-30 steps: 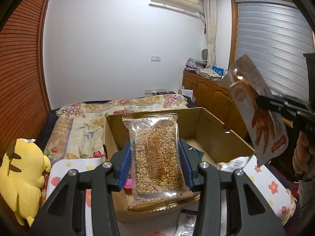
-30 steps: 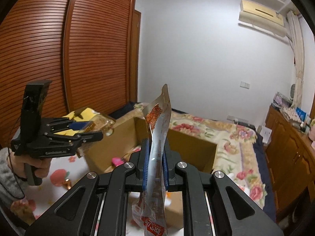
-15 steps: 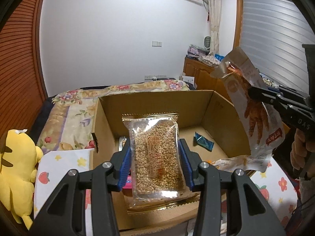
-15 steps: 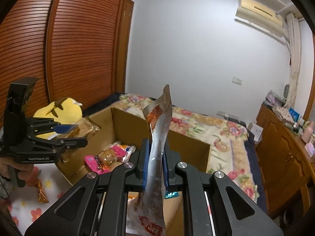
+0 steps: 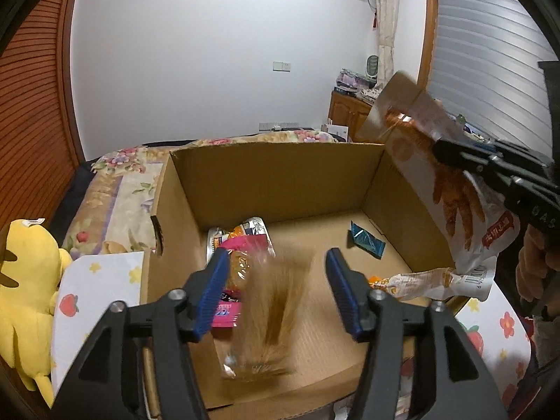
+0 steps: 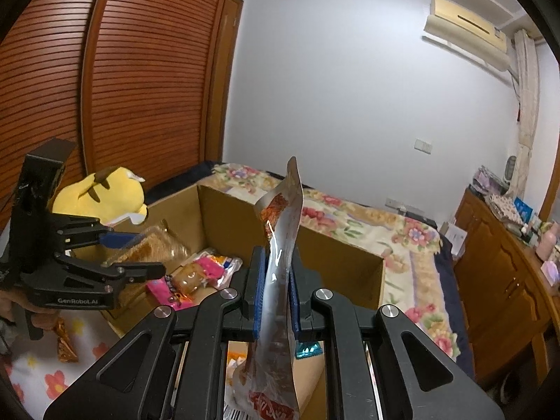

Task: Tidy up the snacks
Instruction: 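Open the left tool to drop the sesame bar while the right tool releases the chicken-feet pack, then move the left tool to the orange-gold candy while the right tool approaches the white duck-neck pouch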

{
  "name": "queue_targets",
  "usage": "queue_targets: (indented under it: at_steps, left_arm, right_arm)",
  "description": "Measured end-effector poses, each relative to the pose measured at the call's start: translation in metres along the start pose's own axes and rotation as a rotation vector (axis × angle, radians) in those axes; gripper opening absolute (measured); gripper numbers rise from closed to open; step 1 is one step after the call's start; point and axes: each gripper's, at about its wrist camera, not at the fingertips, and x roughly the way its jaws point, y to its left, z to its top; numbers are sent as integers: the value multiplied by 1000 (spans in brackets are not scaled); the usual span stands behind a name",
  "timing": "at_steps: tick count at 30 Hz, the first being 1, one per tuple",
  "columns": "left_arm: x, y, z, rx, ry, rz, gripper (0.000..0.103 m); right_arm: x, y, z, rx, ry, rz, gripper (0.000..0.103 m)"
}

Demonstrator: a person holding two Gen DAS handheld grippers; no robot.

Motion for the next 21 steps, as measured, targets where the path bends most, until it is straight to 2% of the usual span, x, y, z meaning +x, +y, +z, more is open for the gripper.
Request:
queue_targets:
  at_steps: [8,12,15,21]
  left_arm:
    - [-14,3,-2,1,-20,22,65]
    - [-25,7,-4,-12,-39,28,69]
    - [-33,4,-8,-9,-51,38,73]
    - [-51,6,-13,-8,-63,48,75]
  right_arm:
    - [18,-2,-1,42,61,78,9]
    - [21,6,-6,49,87,111,8]
    - [20,12,-10,57,97,123,8]
    - [1,18,-15,81,90,136,8]
